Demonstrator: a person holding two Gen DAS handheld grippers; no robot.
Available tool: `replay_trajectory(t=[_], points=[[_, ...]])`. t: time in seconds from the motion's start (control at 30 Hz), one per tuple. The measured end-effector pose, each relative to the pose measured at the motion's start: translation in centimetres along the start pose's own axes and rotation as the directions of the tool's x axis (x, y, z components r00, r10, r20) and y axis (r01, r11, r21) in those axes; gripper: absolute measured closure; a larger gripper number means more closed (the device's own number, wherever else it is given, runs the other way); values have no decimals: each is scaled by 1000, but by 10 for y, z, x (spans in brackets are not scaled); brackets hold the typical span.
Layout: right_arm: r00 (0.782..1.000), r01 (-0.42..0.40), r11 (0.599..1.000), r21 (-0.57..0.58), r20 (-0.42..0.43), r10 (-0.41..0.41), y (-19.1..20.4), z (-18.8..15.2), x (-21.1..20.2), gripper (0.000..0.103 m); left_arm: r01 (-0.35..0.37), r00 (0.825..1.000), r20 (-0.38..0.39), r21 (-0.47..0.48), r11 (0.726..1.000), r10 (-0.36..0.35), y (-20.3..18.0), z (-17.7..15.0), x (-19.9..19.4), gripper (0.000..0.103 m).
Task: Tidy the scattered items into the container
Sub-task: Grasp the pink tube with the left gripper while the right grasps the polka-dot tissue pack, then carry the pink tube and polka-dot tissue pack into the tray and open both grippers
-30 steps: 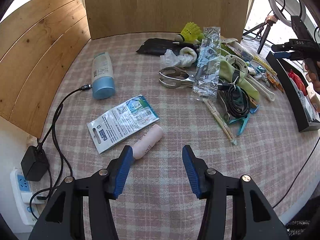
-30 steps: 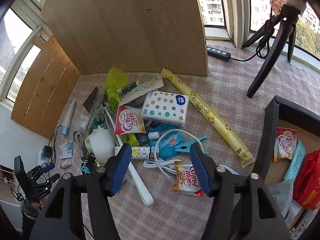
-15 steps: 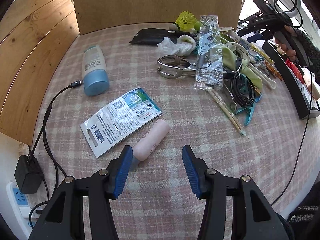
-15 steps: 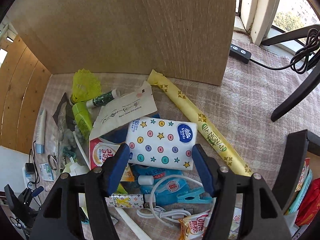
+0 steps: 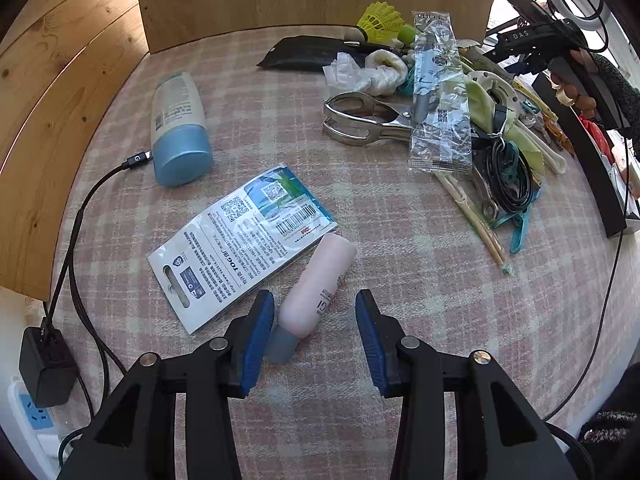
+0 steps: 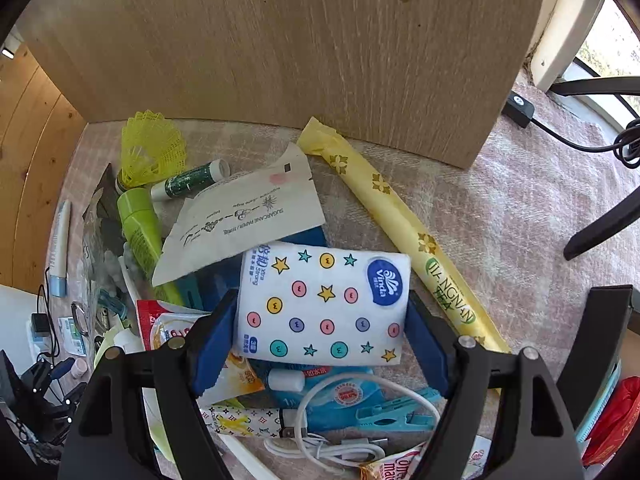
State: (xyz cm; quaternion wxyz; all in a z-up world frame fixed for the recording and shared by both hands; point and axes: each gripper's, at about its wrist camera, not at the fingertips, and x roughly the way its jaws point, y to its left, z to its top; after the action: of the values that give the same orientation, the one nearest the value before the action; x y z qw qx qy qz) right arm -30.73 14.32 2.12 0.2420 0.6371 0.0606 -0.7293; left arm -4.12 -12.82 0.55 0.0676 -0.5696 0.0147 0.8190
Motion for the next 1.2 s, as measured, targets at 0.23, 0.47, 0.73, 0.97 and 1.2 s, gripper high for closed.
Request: replay_trajectory(t=[0.23, 0.47, 0.73, 0.97, 1.2], points=[[995, -90, 994, 60, 42, 88, -20, -18, -15, 30, -15, 1000, 1, -3, 1000, 15, -6, -2, 1, 84], [990, -84, 995, 52, 117, 77, -29, -46, -49, 30, 6, 999, 53, -34, 999, -4, -19, -6, -14, 84], [973, -132, 990, 40, 195, 122, -42, -76, -109, 30, 67, 988, 143, -57, 996, -58, -49, 2, -51, 84], [956, -81, 994, 68, 287, 58, -89, -145, -174, 30, 179, 960, 226, -30, 983, -168, -113, 33, -74, 84], [943, 25, 986, 164, 322, -78, -153, -214, -213, 30, 301, 912, 251, 128, 945, -324, -233, 71, -83, 84]])
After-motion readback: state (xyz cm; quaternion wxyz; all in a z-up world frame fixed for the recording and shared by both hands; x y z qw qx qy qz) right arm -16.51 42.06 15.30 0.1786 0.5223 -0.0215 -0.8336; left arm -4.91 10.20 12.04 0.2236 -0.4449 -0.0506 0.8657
